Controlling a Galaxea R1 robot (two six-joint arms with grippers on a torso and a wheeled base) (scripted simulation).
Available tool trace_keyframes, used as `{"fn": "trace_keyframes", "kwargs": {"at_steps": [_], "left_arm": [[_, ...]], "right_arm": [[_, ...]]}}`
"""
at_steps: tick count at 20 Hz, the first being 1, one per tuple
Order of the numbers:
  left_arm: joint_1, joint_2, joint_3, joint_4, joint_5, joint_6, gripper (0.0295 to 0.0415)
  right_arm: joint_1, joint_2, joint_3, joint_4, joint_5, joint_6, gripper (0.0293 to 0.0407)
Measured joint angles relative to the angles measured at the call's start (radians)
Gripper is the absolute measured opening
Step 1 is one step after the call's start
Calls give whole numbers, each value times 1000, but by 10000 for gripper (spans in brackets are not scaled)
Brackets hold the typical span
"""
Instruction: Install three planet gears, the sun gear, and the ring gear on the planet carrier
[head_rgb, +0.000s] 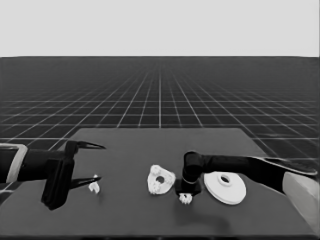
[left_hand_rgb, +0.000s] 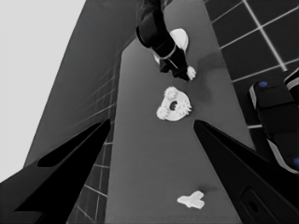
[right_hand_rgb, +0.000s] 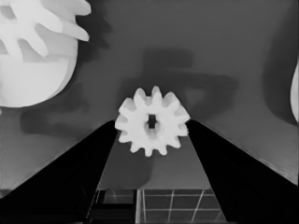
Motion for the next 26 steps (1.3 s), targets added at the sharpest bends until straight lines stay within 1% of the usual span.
{"fn": "trace_keyframes", "kwargs": {"at_steps": [1,8,9,10,11,12,14,18,19,20,21,23,26], "left_arm": [[0,0,0,0,0,0,385],[0,0,0,0,0,0,385],[0,0,0,0,0,0,385],[0,0,0,0,0,0,385],[0,0,0,0,0,0,385],[0,0,0,0,0,0,385],[0,0,0,0,0,0,385],[0,0,0,0,0,0,385],[0,0,0,0,0,0,385],[0,0,0,0,0,0,385],[0,0,0,0,0,0,385],[0,0,0,0,0,0,385],[0,0,0,0,0,0,385]], "right_arm": [[0,0,0,0,0,0,310],[0,0,0,0,0,0,310],[77,-18,72,84,-32,47,310],[142,-23,104,143,-41,70,310],[182,-25,117,180,-43,81,310],[205,-26,122,202,-43,86,310],[226,-26,126,223,-43,89,310],[235,-26,127,233,-43,90,310],[252,122,-74,252,-36,53,310],[262,233,-223,261,-28,6,310],[266,299,-325,266,-22,-34,310],[268,361,-433,270,-16,-81,310],[268,388,-484,272,-12,-105,310]]}}
